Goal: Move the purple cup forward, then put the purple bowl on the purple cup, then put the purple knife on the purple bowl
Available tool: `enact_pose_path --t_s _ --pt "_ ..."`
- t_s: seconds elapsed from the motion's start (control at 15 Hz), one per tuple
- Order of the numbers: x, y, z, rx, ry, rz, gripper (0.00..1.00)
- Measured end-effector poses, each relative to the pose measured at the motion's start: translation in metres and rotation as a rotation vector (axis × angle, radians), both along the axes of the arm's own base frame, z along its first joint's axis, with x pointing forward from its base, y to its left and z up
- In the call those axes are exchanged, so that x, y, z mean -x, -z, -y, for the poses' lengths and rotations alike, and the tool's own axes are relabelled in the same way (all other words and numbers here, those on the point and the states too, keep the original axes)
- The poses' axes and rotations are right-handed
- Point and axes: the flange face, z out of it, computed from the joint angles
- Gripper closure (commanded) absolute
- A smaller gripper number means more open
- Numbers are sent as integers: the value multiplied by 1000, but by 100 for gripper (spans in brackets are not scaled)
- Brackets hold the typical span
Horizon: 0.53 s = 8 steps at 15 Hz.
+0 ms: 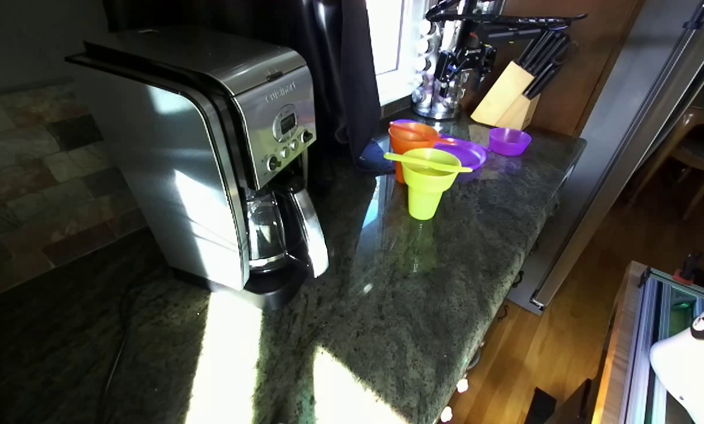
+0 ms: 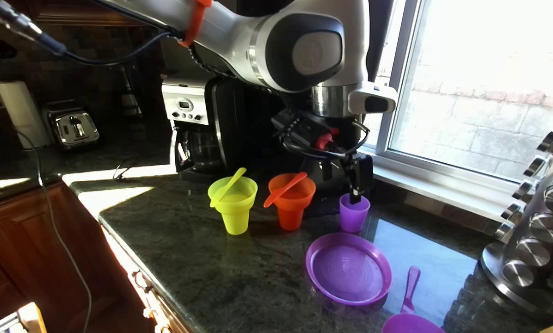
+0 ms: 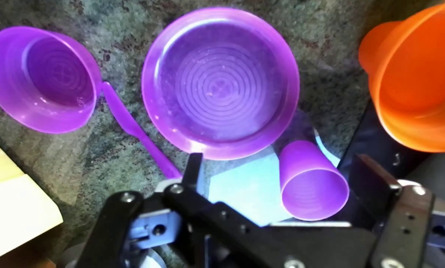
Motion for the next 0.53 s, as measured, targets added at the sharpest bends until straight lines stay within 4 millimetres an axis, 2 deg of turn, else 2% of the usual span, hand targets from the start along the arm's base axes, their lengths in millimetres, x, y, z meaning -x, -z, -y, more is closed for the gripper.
enact_pose_path --t_s 0.53 --pt "-59 43 13 1 8 74 0"
